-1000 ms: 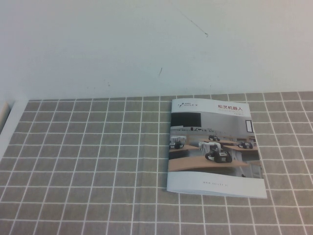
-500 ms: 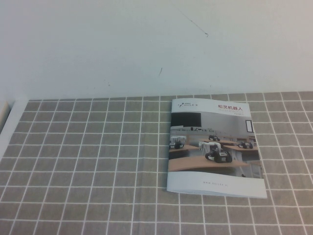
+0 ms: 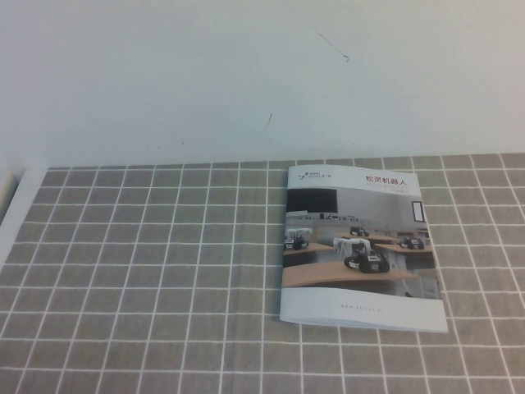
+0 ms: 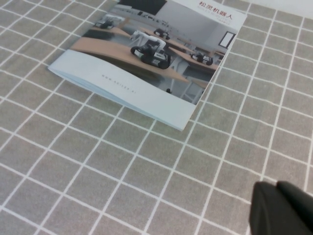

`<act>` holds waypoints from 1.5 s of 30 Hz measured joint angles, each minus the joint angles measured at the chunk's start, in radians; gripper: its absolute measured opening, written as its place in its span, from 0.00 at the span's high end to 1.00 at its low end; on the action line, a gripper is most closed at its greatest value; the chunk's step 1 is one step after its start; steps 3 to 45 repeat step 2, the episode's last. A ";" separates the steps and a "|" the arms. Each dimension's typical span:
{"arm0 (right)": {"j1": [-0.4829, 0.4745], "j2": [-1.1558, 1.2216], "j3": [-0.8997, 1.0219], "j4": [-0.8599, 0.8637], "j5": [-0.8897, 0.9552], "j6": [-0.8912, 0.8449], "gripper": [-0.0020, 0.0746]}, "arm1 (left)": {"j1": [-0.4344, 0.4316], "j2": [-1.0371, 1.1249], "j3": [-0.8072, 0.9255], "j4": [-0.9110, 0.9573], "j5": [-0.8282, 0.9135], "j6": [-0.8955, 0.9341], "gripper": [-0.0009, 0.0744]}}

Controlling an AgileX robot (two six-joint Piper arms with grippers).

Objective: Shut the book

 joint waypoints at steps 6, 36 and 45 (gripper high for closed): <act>0.000 0.000 0.000 0.000 0.000 0.000 0.98 | 0.000 0.000 0.000 0.000 0.000 0.000 0.99; 0.000 0.000 0.000 0.000 0.000 0.000 0.98 | 0.000 0.000 0.000 0.000 0.000 0.000 0.99; 0.000 0.000 0.000 0.000 0.000 0.000 0.98 | 0.000 0.000 0.000 0.000 0.000 0.000 0.99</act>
